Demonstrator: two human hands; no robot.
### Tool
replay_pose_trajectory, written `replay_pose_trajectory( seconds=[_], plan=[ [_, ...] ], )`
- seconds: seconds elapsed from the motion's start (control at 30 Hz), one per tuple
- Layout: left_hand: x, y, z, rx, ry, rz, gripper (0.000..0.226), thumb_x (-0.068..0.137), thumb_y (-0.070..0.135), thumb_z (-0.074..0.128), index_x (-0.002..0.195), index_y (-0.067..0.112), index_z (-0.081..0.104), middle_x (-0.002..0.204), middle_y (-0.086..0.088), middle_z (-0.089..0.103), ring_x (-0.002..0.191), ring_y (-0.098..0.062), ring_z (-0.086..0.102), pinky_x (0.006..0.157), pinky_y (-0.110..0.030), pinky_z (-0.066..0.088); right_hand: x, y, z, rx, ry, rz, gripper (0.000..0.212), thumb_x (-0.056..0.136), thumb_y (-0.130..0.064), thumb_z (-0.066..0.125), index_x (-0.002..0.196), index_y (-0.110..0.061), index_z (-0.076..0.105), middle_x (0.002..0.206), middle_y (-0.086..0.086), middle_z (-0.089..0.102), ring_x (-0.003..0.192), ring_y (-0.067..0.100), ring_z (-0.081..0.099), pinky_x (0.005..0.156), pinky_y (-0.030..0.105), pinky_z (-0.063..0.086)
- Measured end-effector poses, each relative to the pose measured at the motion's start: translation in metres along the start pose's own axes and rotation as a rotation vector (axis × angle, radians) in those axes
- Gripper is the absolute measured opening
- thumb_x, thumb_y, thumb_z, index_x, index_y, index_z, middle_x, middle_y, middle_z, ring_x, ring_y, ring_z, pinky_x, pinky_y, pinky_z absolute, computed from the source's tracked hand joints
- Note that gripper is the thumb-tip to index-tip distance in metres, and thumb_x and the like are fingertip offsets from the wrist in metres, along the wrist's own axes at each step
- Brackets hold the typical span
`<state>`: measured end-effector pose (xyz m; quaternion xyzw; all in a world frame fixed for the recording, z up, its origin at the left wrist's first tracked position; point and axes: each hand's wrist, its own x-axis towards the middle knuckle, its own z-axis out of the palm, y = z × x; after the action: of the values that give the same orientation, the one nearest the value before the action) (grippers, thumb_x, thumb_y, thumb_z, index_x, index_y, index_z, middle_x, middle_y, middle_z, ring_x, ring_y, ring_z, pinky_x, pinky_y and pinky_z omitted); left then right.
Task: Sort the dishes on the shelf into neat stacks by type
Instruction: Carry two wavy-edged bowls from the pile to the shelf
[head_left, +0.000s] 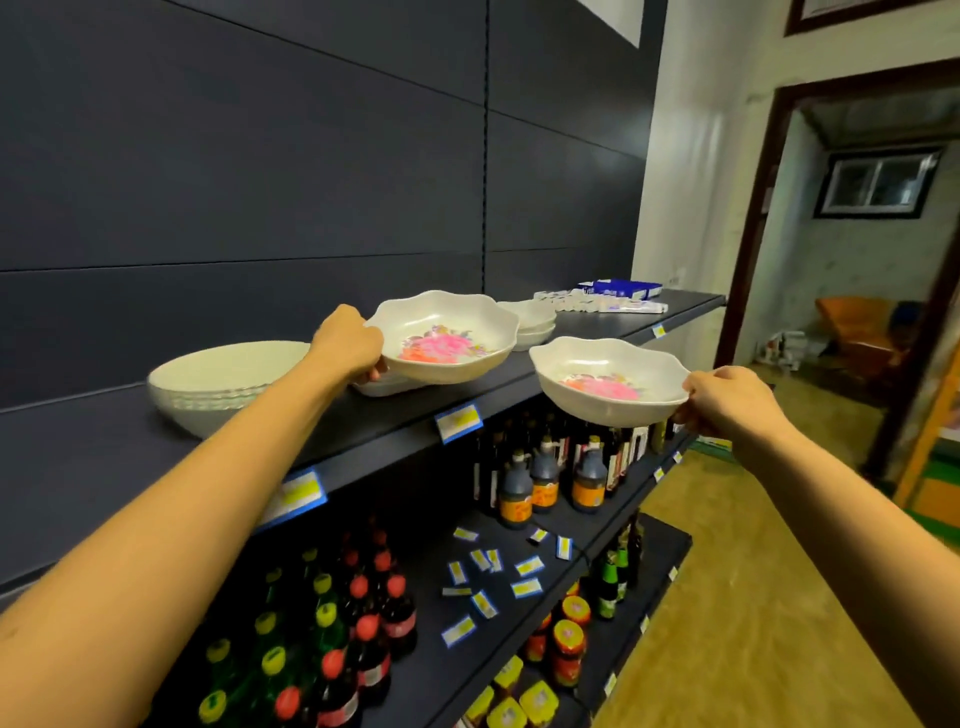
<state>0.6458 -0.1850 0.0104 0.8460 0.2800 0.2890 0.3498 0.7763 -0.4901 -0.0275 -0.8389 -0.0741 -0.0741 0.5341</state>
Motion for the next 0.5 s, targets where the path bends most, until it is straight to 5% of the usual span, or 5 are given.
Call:
replay_pose_trajectory(
  seconds=[0.2,0.33,0.5],
  plan=[
    [0.082,0.026,0.064,-0.023,-0.074,-0.037,0.03,0.086,-0.006,0.031,0.064,-0.002,0.051,0.055,-0.015,0.053,0.043,-0.021,0.046,0.048,-0.028,0.04,0.088,-0.009,0.009,0.019,0.063,-0.027,0.032,0.087,-0.012,0.044,0.059,-0.005,0.058,0.064,0.014,0.061,0.066,0.025,0.054,0.073,0.041,0.047],
    [0.132,0.04,0.1,-0.03,-0.08,-0.061,0.029,0.088,-0.006,0.033,0.105,-0.012,0.056,0.058,-0.013,0.053,0.044,-0.02,0.047,0.043,-0.024,0.04,0.143,-0.019,0.01,0.097,0.111,-0.069,0.034,0.092,-0.015,0.043,0.062,-0.009,0.057,0.063,0.011,0.059,0.057,0.016,0.05,0.071,0.036,0.044],
    [0.172,0.049,0.138,0.002,-0.087,-0.093,0.036,0.085,-0.006,0.036,0.114,-0.016,0.055,0.056,-0.012,0.053,0.042,-0.019,0.048,0.039,-0.022,0.041,0.194,-0.026,0.026,0.212,0.071,-0.098,0.037,0.093,-0.009,0.039,0.059,-0.008,0.053,0.059,0.01,0.054,0.05,0.014,0.046,0.046,0.019,0.044]
  ],
)
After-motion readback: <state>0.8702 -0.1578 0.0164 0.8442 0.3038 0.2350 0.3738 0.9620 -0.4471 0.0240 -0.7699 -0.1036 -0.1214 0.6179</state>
